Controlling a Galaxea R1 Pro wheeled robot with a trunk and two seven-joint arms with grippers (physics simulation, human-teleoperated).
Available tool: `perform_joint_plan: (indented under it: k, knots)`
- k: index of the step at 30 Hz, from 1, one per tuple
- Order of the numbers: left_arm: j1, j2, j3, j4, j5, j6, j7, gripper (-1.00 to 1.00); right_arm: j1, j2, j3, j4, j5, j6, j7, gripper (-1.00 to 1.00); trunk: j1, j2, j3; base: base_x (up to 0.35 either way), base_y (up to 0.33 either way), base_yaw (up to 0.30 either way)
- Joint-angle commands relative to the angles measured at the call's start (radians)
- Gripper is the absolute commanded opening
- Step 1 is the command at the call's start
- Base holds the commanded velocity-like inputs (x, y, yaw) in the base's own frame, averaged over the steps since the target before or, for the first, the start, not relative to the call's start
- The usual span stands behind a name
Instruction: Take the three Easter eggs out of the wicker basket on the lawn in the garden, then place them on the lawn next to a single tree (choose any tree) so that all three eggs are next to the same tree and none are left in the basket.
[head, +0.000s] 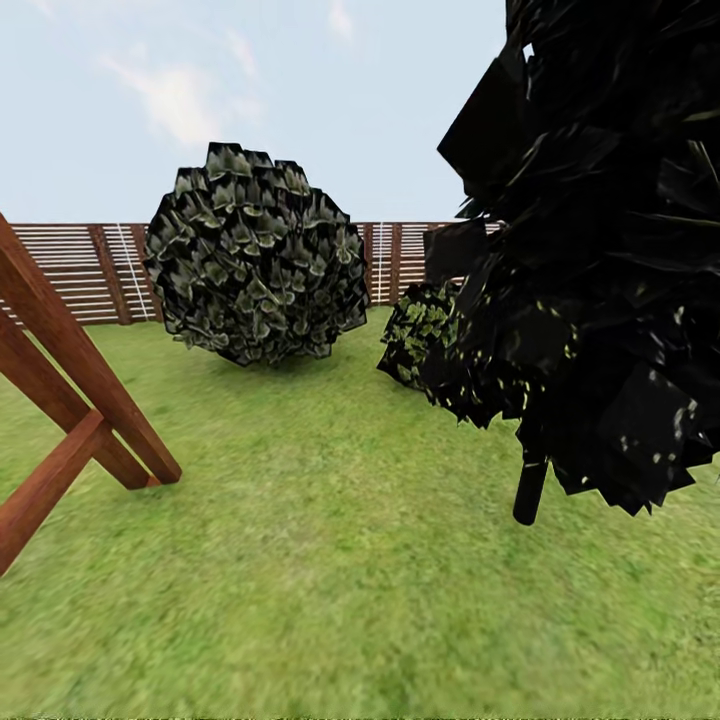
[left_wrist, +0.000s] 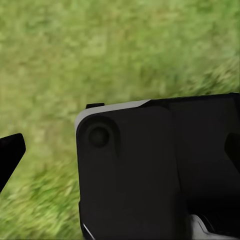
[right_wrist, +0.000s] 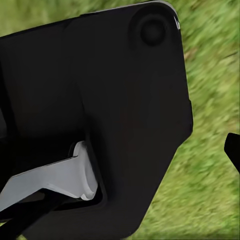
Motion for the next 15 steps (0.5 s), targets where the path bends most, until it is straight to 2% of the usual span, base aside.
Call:
perform_joint_plan:
  k: [1,15]
  knots:
    - [-0.001,0.0,-0.005,0.001,-0.002,-0.004,0.002,1.0,0.0,0.0,-0.006,0.0,-0.001,-0.003,0.001,1.0,0.001,-0.002,-0.004,0.0,0.0,0.0]
    - [-0.001,0.0,-0.005,0.001,-0.001,-0.004,0.001,1.0,0.0,0.001,-0.006,0.0,0.0,-0.003,0.001,1.0,0.001,-0.002,-0.027,0.0,0.0,0.0]
